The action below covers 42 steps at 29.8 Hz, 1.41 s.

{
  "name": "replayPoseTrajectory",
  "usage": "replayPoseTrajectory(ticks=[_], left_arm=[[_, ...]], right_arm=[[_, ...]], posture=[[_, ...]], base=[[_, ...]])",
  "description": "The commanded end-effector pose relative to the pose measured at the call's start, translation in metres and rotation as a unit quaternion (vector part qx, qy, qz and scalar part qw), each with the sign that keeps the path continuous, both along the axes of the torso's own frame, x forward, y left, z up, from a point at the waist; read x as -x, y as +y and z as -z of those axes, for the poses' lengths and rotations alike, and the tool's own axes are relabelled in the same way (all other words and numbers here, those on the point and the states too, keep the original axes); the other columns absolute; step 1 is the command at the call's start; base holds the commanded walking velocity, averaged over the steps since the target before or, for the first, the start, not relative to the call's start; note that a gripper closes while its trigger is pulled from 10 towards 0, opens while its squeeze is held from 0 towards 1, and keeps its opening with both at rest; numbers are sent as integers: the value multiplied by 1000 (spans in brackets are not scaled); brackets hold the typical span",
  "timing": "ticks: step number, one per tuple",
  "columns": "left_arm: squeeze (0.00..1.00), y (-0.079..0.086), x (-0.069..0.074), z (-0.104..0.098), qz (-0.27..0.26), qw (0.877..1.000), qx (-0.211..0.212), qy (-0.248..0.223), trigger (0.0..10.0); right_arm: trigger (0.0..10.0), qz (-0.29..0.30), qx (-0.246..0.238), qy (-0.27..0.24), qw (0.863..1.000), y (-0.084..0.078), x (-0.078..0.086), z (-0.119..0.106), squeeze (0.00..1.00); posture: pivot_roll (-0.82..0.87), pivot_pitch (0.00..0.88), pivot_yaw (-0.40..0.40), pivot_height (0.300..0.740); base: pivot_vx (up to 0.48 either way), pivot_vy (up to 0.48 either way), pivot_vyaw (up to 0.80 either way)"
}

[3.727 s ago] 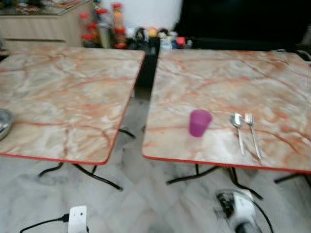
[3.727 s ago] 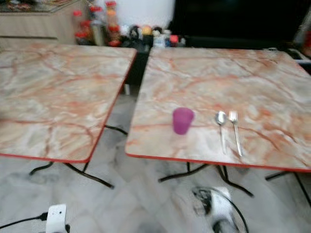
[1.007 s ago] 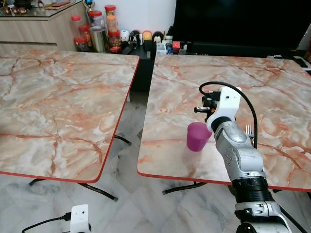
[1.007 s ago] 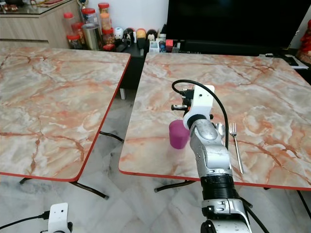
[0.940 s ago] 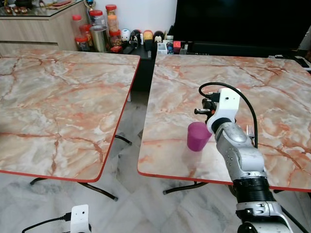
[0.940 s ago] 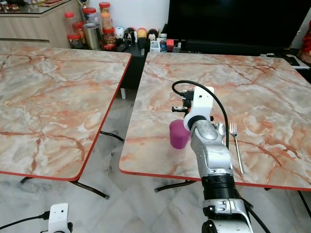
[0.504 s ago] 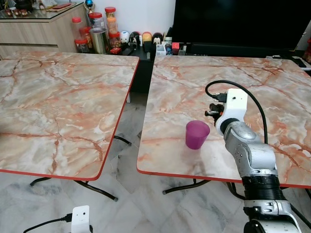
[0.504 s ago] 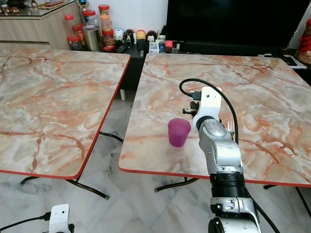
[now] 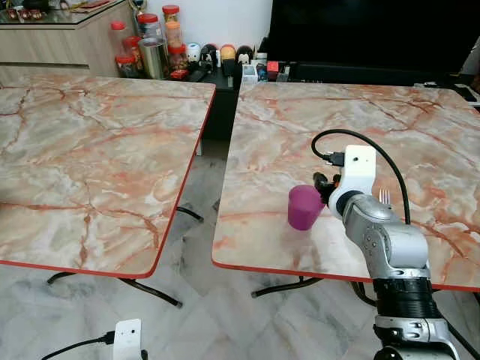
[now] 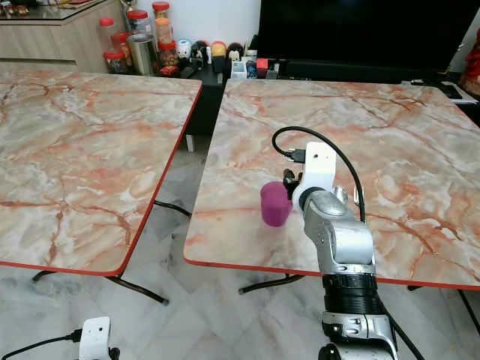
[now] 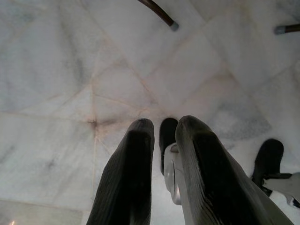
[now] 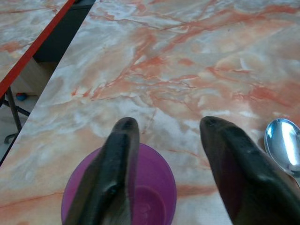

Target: Setting the table

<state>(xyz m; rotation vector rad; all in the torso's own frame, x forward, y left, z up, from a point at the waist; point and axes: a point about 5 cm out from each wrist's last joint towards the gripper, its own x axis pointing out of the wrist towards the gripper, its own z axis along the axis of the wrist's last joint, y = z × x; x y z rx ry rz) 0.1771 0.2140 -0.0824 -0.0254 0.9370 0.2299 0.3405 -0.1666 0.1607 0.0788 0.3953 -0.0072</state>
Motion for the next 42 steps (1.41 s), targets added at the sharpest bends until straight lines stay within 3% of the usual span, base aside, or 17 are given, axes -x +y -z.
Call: replayPoseTrajectory(ticks=[1,5,13,27,31,34,36,42], left_arm=[[0,7,11,4,-8,1000,5,16,10000],[0,18,25,7,-14,1000,-1,26,10000],[0,30,35,7,-19,999,-2,34,10000],[0,23,33,8,-15,999,-6,32,10000],[0,18,11,-1,-28,999,-33,-12,10000],[0,20,-9,-11,-45,997,-20,-62,10000],[0,21,-15,-15,-45,996,-17,-74,10000],[0,19,-15,-14,-42,997,-16,-70,10000]], right_arm=[[10000,15,-8,-3,1000,-4,1,-5,0],[10000,21,-15,1,1000,-7,0,-3,0],[10000,23,-26,24,999,-8,0,8,0],[10000,25,-29,40,998,-9,1,21,0],[10000,20,-40,30,999,-6,-1,19,0],[10000,19,-41,31,999,-6,-1,21,0],[10000,18,-41,33,998,-5,-1,23,0],[10000,21,-44,35,998,-6,-2,24,0]], posture=[[-38,45,-25,740],[-37,43,-30,740],[-37,34,-34,740],[-34,25,-34,740],[-33,27,-31,740],[-20,35,-37,740],[-20,37,-38,740],[-27,39,-37,740]], base=[[0,0,0],[0,0,0],[0,0,0],[0,0,0],[0,0,0],[0,0,0],[0,0,0],[0,0,0]])
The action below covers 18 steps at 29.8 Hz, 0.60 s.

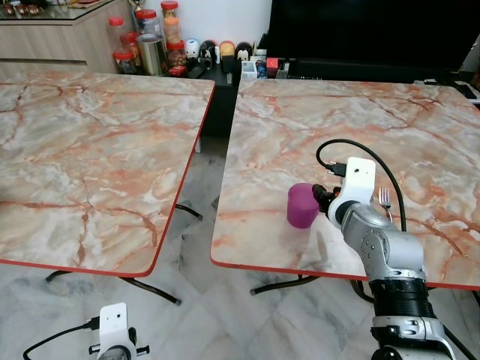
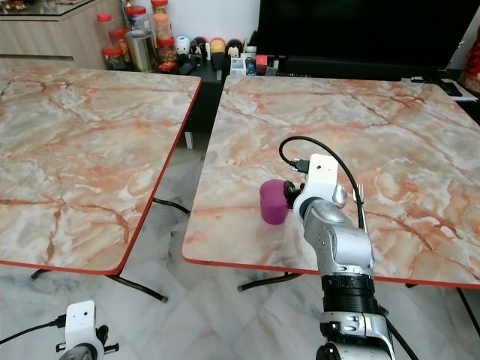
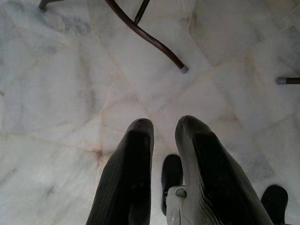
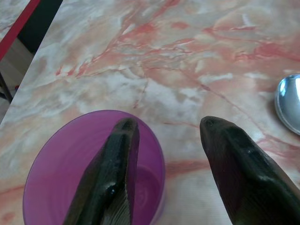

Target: Setting the table

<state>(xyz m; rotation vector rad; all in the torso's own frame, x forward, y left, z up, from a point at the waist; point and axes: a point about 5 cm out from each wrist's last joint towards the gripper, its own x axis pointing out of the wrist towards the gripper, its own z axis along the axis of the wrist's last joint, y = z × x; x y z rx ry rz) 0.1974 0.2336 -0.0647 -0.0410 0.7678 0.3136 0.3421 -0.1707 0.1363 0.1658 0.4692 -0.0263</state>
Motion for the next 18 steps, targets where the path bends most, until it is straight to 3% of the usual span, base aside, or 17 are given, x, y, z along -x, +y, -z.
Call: replayPoseTrajectory(ticks=[1,11,12,13,14,18], left_arm=[[0,-1,6,4,-3,1000,6,13,10000],[0,-7,8,6,-2,1000,8,7,10000],[0,-7,8,6,-2,1000,8,7,10000],[0,-7,8,5,-1,1000,6,8,10000],[0,-7,7,5,-1,1000,5,8,10000],[0,-6,5,4,0,1000,2,5,10000]], right_arm=[[10000,5,-3,-2,1000,-2,0,0,0],[10000,17,-13,-6,1000,-3,-3,1,0],[8627,17,-15,-6,1000,-3,-3,1,0],[1294,16,-16,-6,1000,-3,-3,1,0],[0,16,-16,-6,1000,-2,-3,1,0],[0,13,-16,-6,1000,-1,-3,2,0]], posture=[[-27,39,-37,740],[-26,43,-39,740],[-26,43,-39,740],[-25,44,-38,740],[-25,44,-38,740],[-23,45,-37,740]], base=[[0,0,0],[0,0,0],[0,0,0],[0,0,0],[0,0,0],[0,0,0]])
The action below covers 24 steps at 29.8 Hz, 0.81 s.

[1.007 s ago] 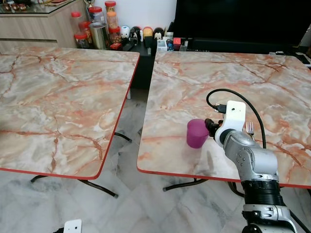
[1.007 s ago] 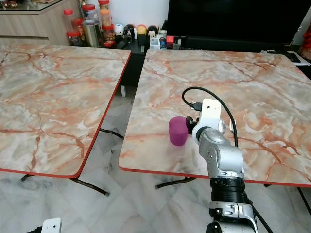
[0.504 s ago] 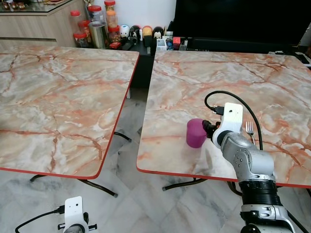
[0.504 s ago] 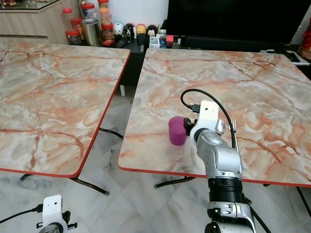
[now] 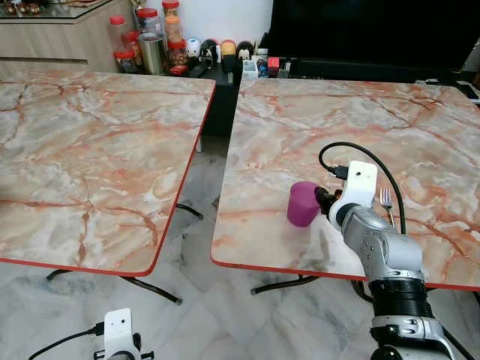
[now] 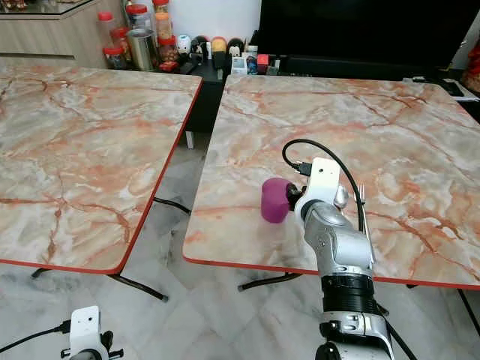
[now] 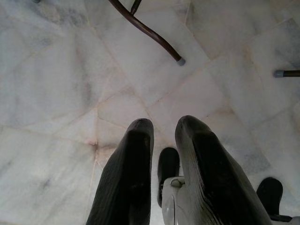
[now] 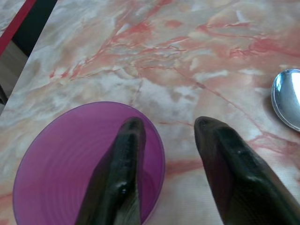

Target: Setting the table

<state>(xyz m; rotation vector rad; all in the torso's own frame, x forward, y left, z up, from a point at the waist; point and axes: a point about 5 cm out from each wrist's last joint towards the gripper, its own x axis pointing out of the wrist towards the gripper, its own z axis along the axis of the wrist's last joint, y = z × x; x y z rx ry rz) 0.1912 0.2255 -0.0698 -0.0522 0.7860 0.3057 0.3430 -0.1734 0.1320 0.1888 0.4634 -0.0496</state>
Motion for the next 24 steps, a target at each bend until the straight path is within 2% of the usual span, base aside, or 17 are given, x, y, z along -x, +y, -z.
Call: replayPoseTrajectory(ticks=[1,14,24], left_arm=[[0,2,-1,-1,-1,1000,-6,-4,10000],[0,-1,-5,-3,0,1000,-11,-8,10000],[0,-8,-3,0,8,1000,0,2,10000]], right_arm=[[0,-2,-8,-5,1000,2,-2,-2,0],[0,1,-14,-14,1000,2,-4,-5,0],[0,-5,-20,-16,1000,6,-4,-5,0]], posture=[[-23,46,-37,740],[-23,46,-36,740],[-23,48,-37,740]], base=[[0,0,0],[0,0,0],[0,0,0]])
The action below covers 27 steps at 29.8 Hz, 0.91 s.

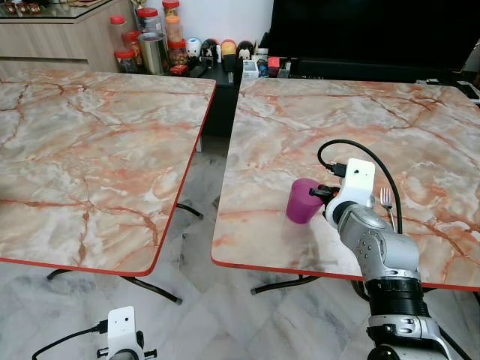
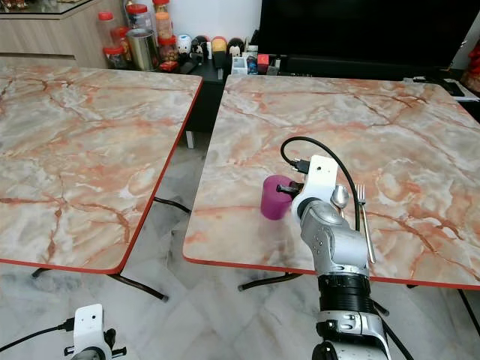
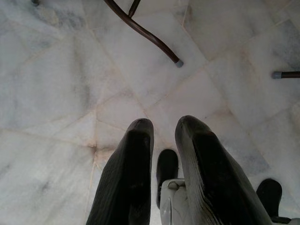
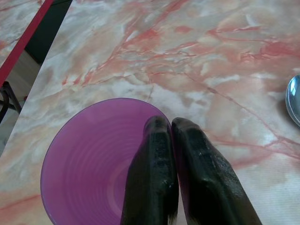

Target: Setting the table

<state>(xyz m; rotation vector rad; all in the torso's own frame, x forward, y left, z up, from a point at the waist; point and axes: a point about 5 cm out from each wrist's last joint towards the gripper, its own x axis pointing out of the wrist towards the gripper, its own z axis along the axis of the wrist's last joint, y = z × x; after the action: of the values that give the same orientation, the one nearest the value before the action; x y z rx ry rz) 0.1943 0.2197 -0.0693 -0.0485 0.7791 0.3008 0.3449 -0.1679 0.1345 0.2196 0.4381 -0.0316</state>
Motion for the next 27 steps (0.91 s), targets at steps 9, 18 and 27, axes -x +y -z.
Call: replayPoseTrajectory(ticks=[9,18,27], left_arm=[[0,-4,1,2,8,1000,5,12,10000],[0,-5,7,5,13,1000,3,12,10000],[0,-6,10,7,12,1000,8,27,10000]], right_arm=[[0,-5,-8,-5,1000,3,-3,-3,0],[10000,-5,-6,-205,979,7,-13,-62,0],[10000,-18,30,-245,969,14,-19,-74,0]], posture=[[-22,45,-34,740],[-27,37,-20,740],[-23,18,-8,740]], base=[[0,0,0],[0,0,0],[0,29,0]])
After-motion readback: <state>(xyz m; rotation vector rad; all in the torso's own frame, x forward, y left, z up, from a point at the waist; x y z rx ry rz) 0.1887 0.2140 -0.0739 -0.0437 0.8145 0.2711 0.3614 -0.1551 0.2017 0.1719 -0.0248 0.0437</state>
